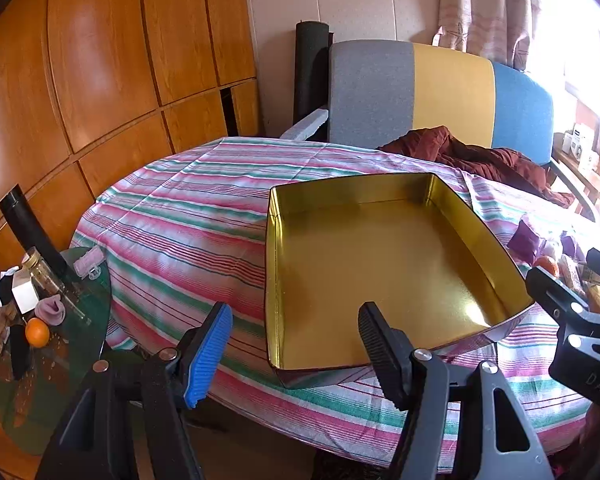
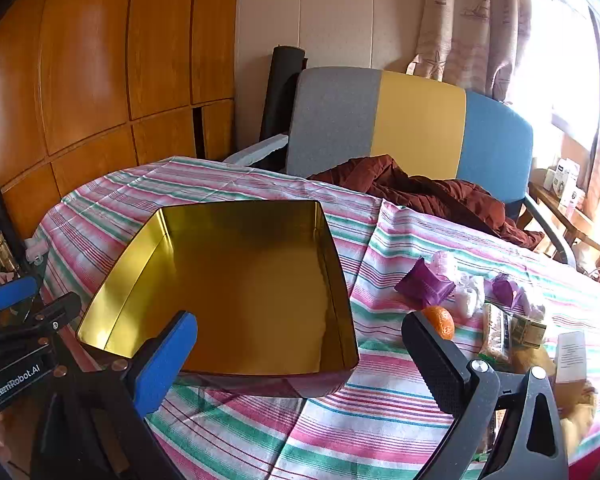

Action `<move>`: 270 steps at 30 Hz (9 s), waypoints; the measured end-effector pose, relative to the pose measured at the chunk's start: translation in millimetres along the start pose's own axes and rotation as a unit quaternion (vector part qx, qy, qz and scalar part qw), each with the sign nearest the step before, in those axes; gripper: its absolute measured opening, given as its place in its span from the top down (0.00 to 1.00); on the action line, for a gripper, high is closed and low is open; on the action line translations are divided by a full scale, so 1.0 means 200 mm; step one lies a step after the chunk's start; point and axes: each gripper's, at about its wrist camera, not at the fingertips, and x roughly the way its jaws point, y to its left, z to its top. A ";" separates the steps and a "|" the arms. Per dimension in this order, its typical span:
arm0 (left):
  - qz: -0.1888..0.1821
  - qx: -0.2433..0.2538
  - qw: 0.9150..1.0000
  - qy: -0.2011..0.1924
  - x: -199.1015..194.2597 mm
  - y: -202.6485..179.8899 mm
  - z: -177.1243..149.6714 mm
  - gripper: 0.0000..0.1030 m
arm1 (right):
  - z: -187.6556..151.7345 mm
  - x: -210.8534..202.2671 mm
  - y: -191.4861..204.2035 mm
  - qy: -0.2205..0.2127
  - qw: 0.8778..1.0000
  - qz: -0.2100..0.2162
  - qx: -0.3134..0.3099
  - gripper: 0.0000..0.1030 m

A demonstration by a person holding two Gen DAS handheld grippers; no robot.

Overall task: Organize objects
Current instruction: 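Move both tools from the gold tray toward the scattered items, then grasp the cracker packet with the left tool while the right tool grasps the white box, then place the cracker packet in the gold tray with the left tool while the right tool places the white box, then move both tools back toward the remaining items on the cloth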

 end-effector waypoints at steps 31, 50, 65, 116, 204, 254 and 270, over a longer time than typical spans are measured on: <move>-0.169 0.040 0.984 0.041 0.06 -0.25 -0.02 0.35 | -0.02 -0.05 -0.29 0.007 0.996 -0.066 0.055 0.00; -0.340 0.171 0.921 0.086 0.03 -0.95 0.05 0.35 | -0.24 -0.37 -1.14 0.061 0.959 -0.214 0.176 0.00; -0.366 0.240 0.883 0.170 0.18 -1.66 -0.12 0.21 | -0.40 -0.68 -1.59 0.060 0.914 -0.306 0.261 0.00; -0.375 0.220 0.890 0.135 0.19 -1.43 -0.08 0.55 | -0.03 -0.24 -1.62 0.101 0.960 -0.120 0.230 0.50; -0.055 0.012 0.998 -0.016 0.08 0.04 0.08 0.51 | 0.13 0.18 0.05 0.056 0.998 0.016 0.020 0.00; -0.213 0.202 0.956 -0.029 -0.05 -0.77 0.12 0.51 | -0.22 -0.23 -1.21 0.087 0.953 -0.225 0.185 0.00; -0.293 0.239 0.922 0.079 0.24 -1.34 0.20 0.34 | -0.37 -0.33 -1.51 0.076 0.933 -0.176 0.305 0.00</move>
